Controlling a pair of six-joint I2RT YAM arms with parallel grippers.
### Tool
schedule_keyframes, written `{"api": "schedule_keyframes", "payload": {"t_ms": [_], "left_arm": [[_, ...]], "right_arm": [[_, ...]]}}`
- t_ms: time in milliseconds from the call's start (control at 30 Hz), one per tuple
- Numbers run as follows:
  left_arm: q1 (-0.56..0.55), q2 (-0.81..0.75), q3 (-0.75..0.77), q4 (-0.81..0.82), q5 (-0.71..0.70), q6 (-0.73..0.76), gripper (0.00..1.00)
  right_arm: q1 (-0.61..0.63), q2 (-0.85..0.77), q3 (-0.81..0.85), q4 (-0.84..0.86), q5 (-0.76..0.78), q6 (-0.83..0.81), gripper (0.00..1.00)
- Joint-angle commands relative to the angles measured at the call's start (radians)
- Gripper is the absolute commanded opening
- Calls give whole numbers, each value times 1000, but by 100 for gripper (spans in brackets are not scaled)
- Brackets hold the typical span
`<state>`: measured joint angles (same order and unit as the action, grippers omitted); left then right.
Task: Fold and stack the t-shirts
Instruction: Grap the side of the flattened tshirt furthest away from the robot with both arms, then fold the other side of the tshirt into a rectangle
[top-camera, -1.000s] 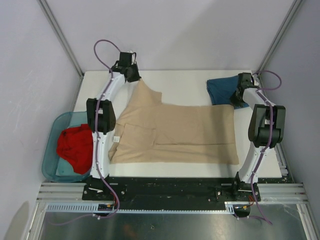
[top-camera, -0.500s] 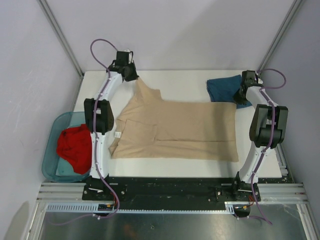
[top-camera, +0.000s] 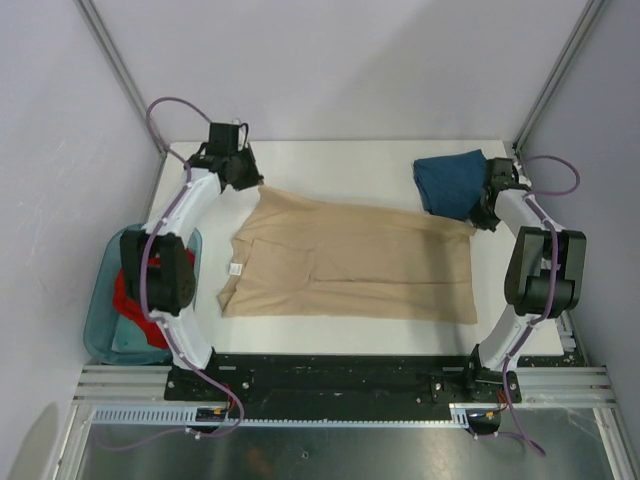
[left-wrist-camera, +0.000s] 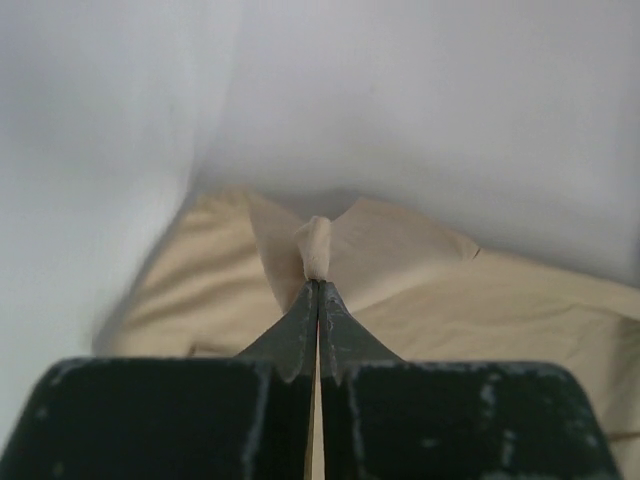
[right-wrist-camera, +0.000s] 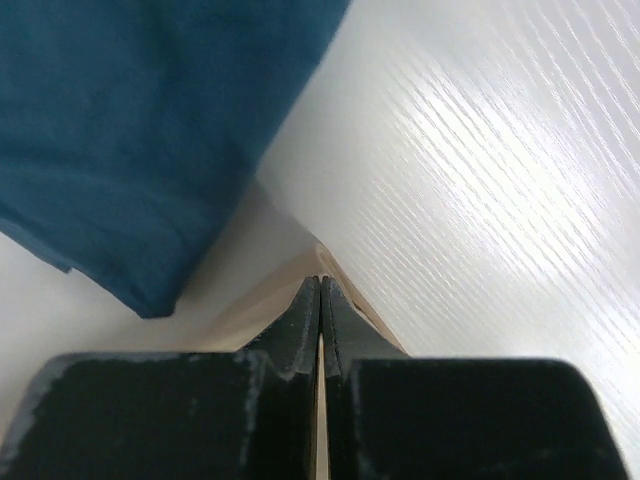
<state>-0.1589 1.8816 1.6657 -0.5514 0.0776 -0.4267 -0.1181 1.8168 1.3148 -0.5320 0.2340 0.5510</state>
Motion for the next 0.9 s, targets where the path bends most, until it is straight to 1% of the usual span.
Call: {"api": "schedule_keyframes", "payload": {"t_ms": [0,233,367,567,867], "left_arm": [[-7,-182,-198,14,-51,-54,0],[-10,-409,-489,13,-99,-80,0],[-10,-482,-609,15,-123,-103,0],[-9,-490,-632,17,-115,-96,0],[-8,-574,-623,5,-121,-75,0]], "right_arm": [[-6,-111,-67,-23,66,45,0],[2,-219,-203,-36,71,96,0],[4,-242,-283,-31,74,119,0],[5,-239,-324,-18,65,128,0],[5,-326,-333,-54,59,129,0]]}}
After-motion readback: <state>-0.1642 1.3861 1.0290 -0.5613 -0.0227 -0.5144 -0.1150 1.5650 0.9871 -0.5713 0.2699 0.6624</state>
